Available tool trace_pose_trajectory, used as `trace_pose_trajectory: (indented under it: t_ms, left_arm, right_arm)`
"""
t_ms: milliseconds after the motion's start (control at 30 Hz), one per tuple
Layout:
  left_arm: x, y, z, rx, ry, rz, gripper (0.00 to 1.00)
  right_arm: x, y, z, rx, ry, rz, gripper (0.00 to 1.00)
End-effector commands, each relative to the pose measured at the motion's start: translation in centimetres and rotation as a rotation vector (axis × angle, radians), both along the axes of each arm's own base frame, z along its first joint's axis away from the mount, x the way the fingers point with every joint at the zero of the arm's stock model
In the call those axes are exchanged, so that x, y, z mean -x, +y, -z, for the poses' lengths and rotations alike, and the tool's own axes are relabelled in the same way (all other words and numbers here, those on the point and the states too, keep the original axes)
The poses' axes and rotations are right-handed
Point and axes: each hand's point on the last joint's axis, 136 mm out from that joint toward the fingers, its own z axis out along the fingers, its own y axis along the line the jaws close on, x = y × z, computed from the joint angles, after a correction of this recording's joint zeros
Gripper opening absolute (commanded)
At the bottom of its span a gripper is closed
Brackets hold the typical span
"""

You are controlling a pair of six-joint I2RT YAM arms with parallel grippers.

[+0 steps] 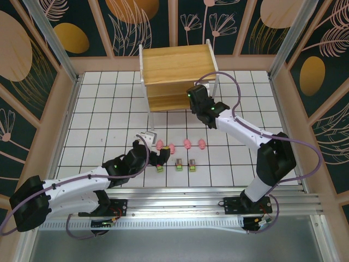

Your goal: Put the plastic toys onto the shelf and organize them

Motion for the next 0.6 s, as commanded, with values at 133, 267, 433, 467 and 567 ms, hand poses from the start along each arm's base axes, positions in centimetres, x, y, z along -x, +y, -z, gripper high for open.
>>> trace_pose_trajectory:
  t_ms: [133,267,433,467,567]
  left_arm:
    - [-0.2,1.0,0.0,0.009,-0.008,-0.039,0.99]
    - [-0.2,1.0,0.0,0.01,-0.007,-0.039,0.99]
    - [-0.1,1.0,0.0,0.013,-0.006,-0.039,0.99]
    - [-0.1,1.0,0.0,0.014,-0.006,-0.04,0.99]
    - [-0.1,1.1,-0.2,0.017,-0.012,-0.044,0.99]
  right_arm:
    - [-1.3,-0.1,-0.4,-0.038,-0.02,0.03,0.14]
    - [-1.4,-0.2,0.0,-0.042,-0.015,0.031,0.15]
    - [-1.5,0.0,0.1,-0.049,-0.012,0.027,0.19]
    - [-1.5,0.1,0.0,-0.051,-0.012,0.025,0.2]
    - [-1.5,0.1,0.2,-0.051,-0.006,0.024,0.24]
